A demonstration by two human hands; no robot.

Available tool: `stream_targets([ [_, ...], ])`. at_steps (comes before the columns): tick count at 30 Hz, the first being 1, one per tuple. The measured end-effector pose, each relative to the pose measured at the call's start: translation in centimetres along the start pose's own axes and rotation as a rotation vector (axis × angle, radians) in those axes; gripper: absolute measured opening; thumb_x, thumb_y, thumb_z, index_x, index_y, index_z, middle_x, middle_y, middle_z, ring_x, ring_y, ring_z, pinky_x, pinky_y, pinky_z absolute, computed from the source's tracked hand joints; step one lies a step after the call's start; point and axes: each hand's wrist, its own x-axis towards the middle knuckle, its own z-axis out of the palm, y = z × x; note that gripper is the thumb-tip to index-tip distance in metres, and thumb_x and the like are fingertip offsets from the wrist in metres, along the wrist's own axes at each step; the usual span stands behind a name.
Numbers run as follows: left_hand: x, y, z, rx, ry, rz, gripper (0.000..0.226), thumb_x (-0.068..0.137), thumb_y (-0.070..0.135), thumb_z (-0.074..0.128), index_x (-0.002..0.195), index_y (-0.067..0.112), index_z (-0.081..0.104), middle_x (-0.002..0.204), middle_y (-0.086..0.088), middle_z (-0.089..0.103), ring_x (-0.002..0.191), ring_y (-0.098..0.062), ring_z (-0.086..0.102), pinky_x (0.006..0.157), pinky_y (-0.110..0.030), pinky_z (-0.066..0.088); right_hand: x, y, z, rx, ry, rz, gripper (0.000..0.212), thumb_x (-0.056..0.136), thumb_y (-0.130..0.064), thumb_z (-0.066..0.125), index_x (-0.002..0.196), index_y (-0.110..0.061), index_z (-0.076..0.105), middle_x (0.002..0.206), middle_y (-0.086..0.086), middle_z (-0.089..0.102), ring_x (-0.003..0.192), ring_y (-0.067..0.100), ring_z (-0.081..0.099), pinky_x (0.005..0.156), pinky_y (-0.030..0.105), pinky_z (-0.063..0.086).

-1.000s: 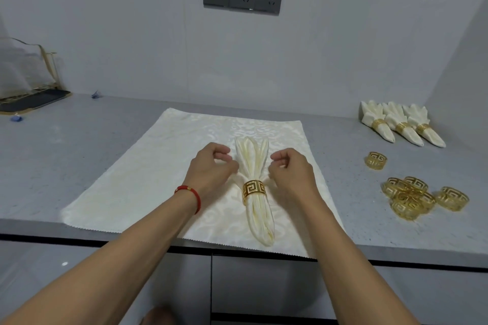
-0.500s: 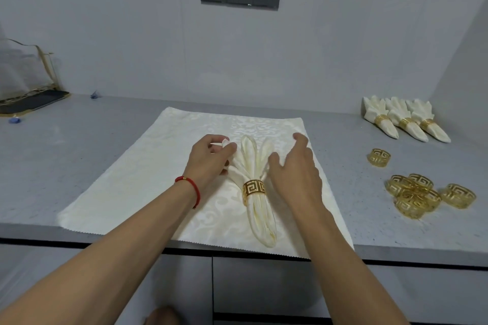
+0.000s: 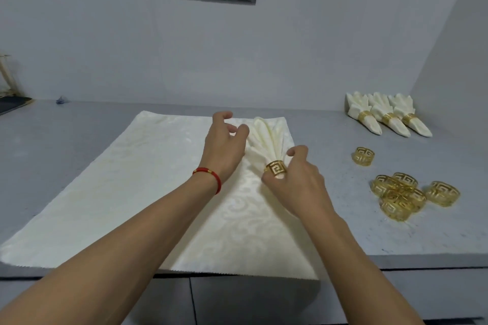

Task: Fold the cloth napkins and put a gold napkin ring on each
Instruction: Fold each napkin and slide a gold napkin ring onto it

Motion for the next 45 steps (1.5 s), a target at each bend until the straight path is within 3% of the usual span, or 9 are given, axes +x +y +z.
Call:
stream_targets([
  [6, 3.6, -2.3, 7.6, 0.445, -0.297, 0.163, 0.041, 0.101, 0.033, 0.046, 0.139, 0.016, 0.047, 0.139, -0.003, 0.052, 0.126, -0.021, 0.05, 0.103, -0.035, 0.041, 10.9, 8.0, -1.6, -0.078, 0.158, 0.189, 0.053, 0.095, -0.034, 0.063, 0.131, -0.009, 0.033, 0.117, 0.019, 0.057, 0.097, 0.039, 0.057, 0.072, 0.038, 0.038],
  [13, 7.7, -7.0, 13.6, 0.964, -0.404, 0.327, 0.046, 0.101, 0.041, 0.032, 0.142, 0.025, 0.044, 0.148, 0.006, 0.043, 0.136, -0.018, 0.035, 0.114, -0.047, 0.027, 23.7, 12.3, -1.6, -0.133, 0.246, 0.361, 0.063, 0.098, -0.024, 0.06, 0.147, -0.005, 0.024, 0.138, 0.023, 0.049, 0.126, 0.041, 0.05, 0.098, 0.048, 0.044],
  [24, 7.9, -8.1, 14.0, 1.018, -0.429, 0.312, 0.046, 0.098, 0.044, 0.017, 0.139, 0.031, 0.033, 0.146, 0.013, 0.033, 0.14, -0.011, 0.024, 0.12, -0.046, 0.017, 36.7, 18.2, -2.4, -0.259, 0.39, 0.525, 0.046, 0.1, -0.014, 0.055, 0.142, -0.006, 0.037, 0.14, 0.018, 0.055, 0.131, 0.037, 0.052, 0.099, 0.049, 0.042],
  [29, 7.8, -7.9, 14.0, 1.001, -0.426, 0.313, 0.074, 0.08, 0.05, -0.008, 0.142, 0.033, 0.03, 0.152, 0.015, 0.027, 0.144, -0.009, 0.018, 0.122, -0.046, 0.013, 38.6, 18.6, -2.1, -0.29, 0.385, 0.519, 0.044, 0.1, -0.01, 0.053, 0.141, -0.004, 0.038, 0.136, 0.02, 0.057, 0.127, 0.038, 0.054, 0.098, 0.052, 0.044],
  [35, 7.9, -7.8, 13.9, 0.992, -0.437, 0.311, 0.056, 0.09, 0.047, 0.004, 0.135, 0.033, 0.035, 0.14, 0.017, 0.034, 0.136, -0.009, 0.026, 0.119, -0.045, 0.019, 39.0, 19.3, -2.4, -0.352, 0.349, 0.465, 0.055, 0.1, -0.035, 0.06, 0.139, -0.004, 0.039, 0.14, 0.02, 0.053, 0.13, 0.039, 0.05, 0.101, 0.052, 0.044],
  [37, 8.1, -7.9, 13.8, 0.939, -0.444, 0.289, 0.045, 0.098, 0.045, 0.019, 0.138, 0.032, 0.037, 0.141, 0.017, 0.035, 0.138, -0.008, 0.026, 0.12, -0.044, 0.017, 38.2, 18.0, -2.0, -0.472, 0.344, 0.384, 0.058, 0.099, -0.044, 0.059, 0.139, -0.005, 0.041, 0.142, 0.021, 0.05, 0.132, 0.039, 0.045, 0.106, 0.054, 0.039],
  [40, 8.3, -7.6, 13.5, 0.836, -0.437, 0.263, 0.058, 0.091, 0.048, 0.021, 0.14, 0.03, 0.043, 0.145, 0.016, 0.04, 0.138, -0.008, 0.03, 0.12, -0.04, 0.017, 35.1, 14.2, -1.5, -0.54, 0.342, 0.152, 0.042, 0.101, -0.033, 0.051, 0.135, -0.009, 0.045, 0.134, 0.015, 0.052, 0.126, 0.035, 0.047, 0.105, 0.053, 0.037],
  [42, 8.6, -7.7, 13.2, 0.699, -0.375, 0.223, 0.062, 0.083, 0.047, 0.026, 0.135, 0.026, 0.053, 0.139, 0.013, 0.049, 0.133, -0.012, 0.038, 0.116, -0.036, 0.025, 31.2, 11.2, -1.4, -0.5, 0.267, -0.023, 0.036, 0.1, -0.031, 0.048, 0.131, -0.012, 0.051, 0.129, 0.011, 0.055, 0.12, 0.032, 0.052, 0.1, 0.049, 0.042],
  [45, 8.7, -6.8, 12.3, 0.398, -0.244, 0.018, 0.039, 0.079, 0.025, 0.046, 0.112, 0.02, 0.064, 0.115, 0.008, 0.057, 0.117, -0.022, 0.053, 0.101, -0.042, 0.046, 22.7, 7.1, -1.5, -0.376, 0.16, -0.252, 0.026, 0.098, -0.029, 0.049, 0.118, -0.016, 0.061, 0.116, 0.005, 0.061, 0.106, 0.027, 0.057, 0.093, 0.043, 0.046],
])
